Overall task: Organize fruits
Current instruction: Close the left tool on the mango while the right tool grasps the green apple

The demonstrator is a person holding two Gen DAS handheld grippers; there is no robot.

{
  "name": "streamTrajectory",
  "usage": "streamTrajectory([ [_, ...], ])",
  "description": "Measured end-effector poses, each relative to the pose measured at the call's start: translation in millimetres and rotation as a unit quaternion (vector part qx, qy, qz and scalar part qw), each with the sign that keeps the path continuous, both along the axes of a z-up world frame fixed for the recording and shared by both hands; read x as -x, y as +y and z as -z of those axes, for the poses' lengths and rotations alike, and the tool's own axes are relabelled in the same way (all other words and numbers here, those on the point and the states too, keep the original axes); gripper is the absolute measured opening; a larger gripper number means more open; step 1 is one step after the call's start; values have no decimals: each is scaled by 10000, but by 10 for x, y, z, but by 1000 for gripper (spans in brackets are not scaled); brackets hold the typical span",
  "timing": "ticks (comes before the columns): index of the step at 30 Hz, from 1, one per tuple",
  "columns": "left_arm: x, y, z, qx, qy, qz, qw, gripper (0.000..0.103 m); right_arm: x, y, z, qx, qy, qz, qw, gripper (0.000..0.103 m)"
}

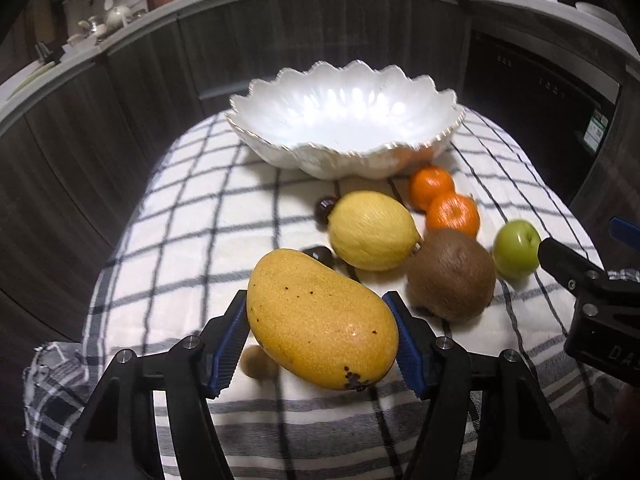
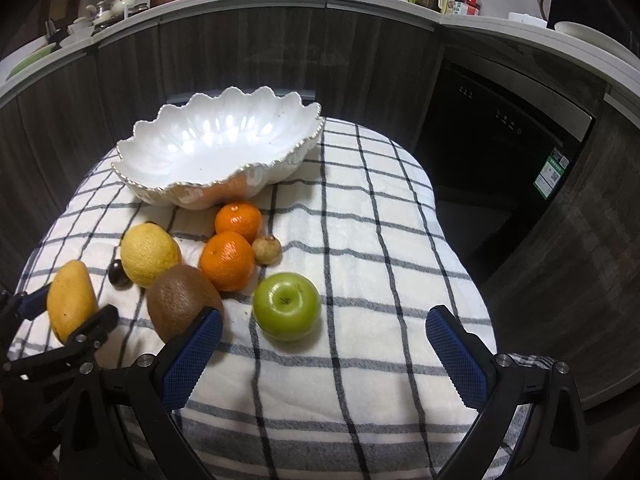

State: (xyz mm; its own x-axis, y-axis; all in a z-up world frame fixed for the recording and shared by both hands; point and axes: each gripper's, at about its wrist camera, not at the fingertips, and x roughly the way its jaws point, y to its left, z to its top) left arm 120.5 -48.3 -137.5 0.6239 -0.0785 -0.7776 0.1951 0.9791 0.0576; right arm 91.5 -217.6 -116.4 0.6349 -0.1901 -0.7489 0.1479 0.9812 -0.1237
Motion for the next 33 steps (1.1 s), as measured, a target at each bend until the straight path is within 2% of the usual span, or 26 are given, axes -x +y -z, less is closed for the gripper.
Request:
streamTrajectory([
  [4,-46,83,-49,7,-85,-135,9999,65,-119,25,6,-24,21,-12,10000,101],
  [8,-115,133,-55,5,-91,-254,9996,65,-265,15,104,-119,183,-14,9998,78],
  [11,-165,163,-56,-13,-119,-322,9994,65,-325,11,205,-192,308,-8,9993,70],
  [19,-225,166,-10,21,-56,-356,9993,65,-401,17,410,-334,562,-81,9978,57],
  [24,-237,170,11,22,-14,-363,9993,65,-426,18,495,-374,637,-75,9972,55],
  [26,-242,170,11,29,-10,-362,9993,65,-436,21,530,-441,692,-102,9966,50],
  [33,-238,171,-12,39,-58,-355,9993,65,-410,42,510,-507,648,-156,9965,49],
])
